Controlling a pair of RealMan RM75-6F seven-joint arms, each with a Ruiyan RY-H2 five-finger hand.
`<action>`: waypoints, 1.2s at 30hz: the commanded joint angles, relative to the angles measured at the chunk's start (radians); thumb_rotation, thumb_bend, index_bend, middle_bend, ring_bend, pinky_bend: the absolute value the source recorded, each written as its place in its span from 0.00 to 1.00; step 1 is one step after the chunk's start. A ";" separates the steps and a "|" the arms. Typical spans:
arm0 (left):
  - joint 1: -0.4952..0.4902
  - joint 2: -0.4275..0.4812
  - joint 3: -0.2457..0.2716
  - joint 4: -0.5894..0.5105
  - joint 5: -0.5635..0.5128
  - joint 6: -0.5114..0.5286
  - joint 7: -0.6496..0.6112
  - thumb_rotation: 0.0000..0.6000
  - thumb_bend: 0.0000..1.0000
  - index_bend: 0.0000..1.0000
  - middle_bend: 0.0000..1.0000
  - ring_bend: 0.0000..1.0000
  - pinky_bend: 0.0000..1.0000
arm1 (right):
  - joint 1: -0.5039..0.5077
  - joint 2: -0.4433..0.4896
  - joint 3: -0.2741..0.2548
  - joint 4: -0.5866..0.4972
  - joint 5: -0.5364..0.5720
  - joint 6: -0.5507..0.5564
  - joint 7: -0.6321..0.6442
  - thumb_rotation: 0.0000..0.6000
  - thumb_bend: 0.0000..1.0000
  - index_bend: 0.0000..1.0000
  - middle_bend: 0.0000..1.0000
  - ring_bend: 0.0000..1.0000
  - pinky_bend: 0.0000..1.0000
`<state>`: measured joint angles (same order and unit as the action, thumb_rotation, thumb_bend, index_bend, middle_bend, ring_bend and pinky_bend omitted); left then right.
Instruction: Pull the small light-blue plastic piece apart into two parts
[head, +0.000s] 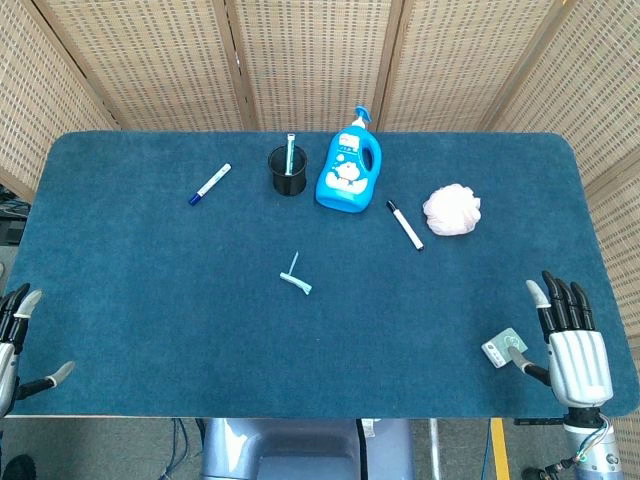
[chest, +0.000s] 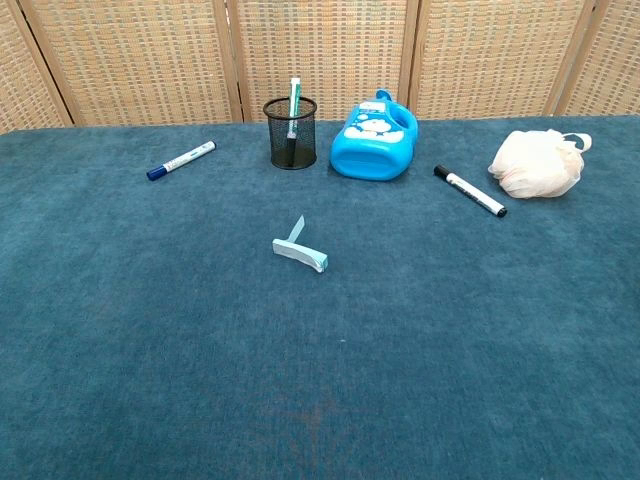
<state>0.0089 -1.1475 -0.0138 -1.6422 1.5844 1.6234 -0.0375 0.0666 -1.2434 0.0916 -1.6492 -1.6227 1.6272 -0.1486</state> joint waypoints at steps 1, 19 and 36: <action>-0.001 -0.002 -0.001 0.002 -0.002 -0.003 0.001 1.00 0.00 0.00 0.00 0.00 0.00 | 0.001 -0.001 0.000 0.002 0.003 -0.004 0.000 1.00 0.00 0.05 0.00 0.00 0.00; -0.012 0.000 -0.023 -0.012 -0.032 -0.017 0.010 1.00 0.00 0.00 0.00 0.00 0.00 | 0.271 0.011 0.149 -0.086 0.182 -0.387 -0.175 1.00 0.00 0.09 0.00 0.00 0.00; -0.048 0.003 -0.066 -0.012 -0.143 -0.102 0.023 1.00 0.00 0.00 0.00 0.00 0.00 | 0.740 -0.335 0.354 -0.027 0.907 -0.583 -0.667 1.00 0.10 0.32 0.00 0.00 0.00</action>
<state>-0.0346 -1.1449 -0.0766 -1.6544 1.4474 1.5275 -0.0166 0.6975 -1.4756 0.3986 -1.7073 -0.8647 1.0431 -0.7063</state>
